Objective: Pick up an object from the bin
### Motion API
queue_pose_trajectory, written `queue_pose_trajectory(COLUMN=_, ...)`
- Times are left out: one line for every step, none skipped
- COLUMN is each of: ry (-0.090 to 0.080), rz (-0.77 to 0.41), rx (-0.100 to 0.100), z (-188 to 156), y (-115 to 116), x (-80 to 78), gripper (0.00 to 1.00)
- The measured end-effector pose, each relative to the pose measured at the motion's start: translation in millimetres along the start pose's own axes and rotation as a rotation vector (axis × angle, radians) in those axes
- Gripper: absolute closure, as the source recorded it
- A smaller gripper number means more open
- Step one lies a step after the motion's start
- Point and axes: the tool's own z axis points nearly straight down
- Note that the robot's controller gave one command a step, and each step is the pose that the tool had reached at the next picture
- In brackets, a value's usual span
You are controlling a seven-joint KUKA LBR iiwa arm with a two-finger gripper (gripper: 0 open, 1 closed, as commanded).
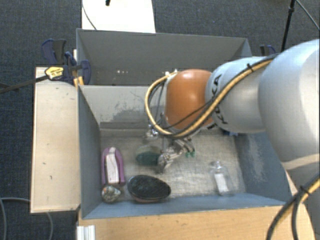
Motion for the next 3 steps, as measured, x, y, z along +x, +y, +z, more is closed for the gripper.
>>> queue_pose_trajectory(ry=-0.001, rz=0.006, rx=0.0, z=-1.3, y=-0.2, x=-1.1, gripper=0.0)
queue_pose_trajectory(ry=-0.011, rz=0.009, rx=-0.002, z=-5.2, y=0.5, x=-4.4, gripper=1.0)
queue_pose_trajectory(ry=-0.007, rz=0.016, rx=0.001, z=-93.7, y=0.4, x=-7.3, gripper=1.0)
